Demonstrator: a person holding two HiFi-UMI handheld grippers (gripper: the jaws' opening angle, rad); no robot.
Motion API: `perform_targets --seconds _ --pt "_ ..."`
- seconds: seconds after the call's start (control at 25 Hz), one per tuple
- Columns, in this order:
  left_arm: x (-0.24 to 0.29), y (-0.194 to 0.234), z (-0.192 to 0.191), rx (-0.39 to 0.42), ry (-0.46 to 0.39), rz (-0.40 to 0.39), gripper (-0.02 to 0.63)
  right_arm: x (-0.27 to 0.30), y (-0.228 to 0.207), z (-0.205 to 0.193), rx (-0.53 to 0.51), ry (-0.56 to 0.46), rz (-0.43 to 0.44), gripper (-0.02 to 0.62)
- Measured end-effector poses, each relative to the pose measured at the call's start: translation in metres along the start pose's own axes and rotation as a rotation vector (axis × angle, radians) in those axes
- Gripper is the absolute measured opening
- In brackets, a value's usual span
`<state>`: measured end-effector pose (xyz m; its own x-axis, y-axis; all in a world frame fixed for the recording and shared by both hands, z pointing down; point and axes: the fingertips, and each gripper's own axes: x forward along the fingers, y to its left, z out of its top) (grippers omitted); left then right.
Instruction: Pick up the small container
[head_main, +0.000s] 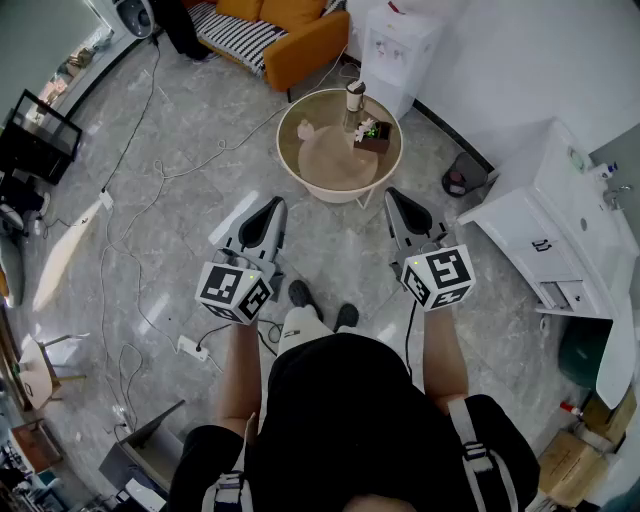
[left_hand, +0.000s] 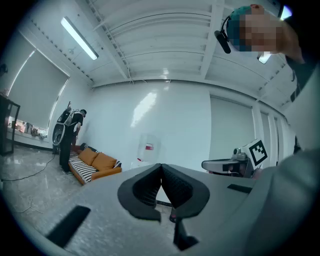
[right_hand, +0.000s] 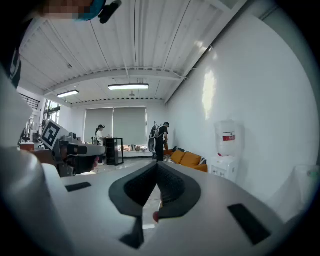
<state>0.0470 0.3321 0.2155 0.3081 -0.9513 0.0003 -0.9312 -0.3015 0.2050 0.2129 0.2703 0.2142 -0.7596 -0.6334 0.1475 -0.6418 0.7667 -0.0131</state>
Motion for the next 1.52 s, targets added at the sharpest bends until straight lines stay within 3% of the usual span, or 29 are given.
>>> perform_targets --seconds 0.72,0.92,1.2,1.52 --pt "-0.018 -0.028 -0.002 0.011 0.010 0.018 0.018 -0.028 0.013 0.006 0.018 -0.051 0.054 0.003" --pt "-0.020 -0.036 -0.007 0.075 0.041 0.027 0.018 -0.027 0.011 -0.007 0.015 -0.016 0.062 0.003" --pt "-0.011 -0.019 -0.019 0.053 0.065 0.014 0.018 -0.012 0.009 -0.020 0.031 0.011 0.039 0.003" --pt "0.018 0.029 -0.007 0.037 0.043 -0.028 0.018 0.037 -0.002 0.001 0.021 -0.015 -0.032 0.003"
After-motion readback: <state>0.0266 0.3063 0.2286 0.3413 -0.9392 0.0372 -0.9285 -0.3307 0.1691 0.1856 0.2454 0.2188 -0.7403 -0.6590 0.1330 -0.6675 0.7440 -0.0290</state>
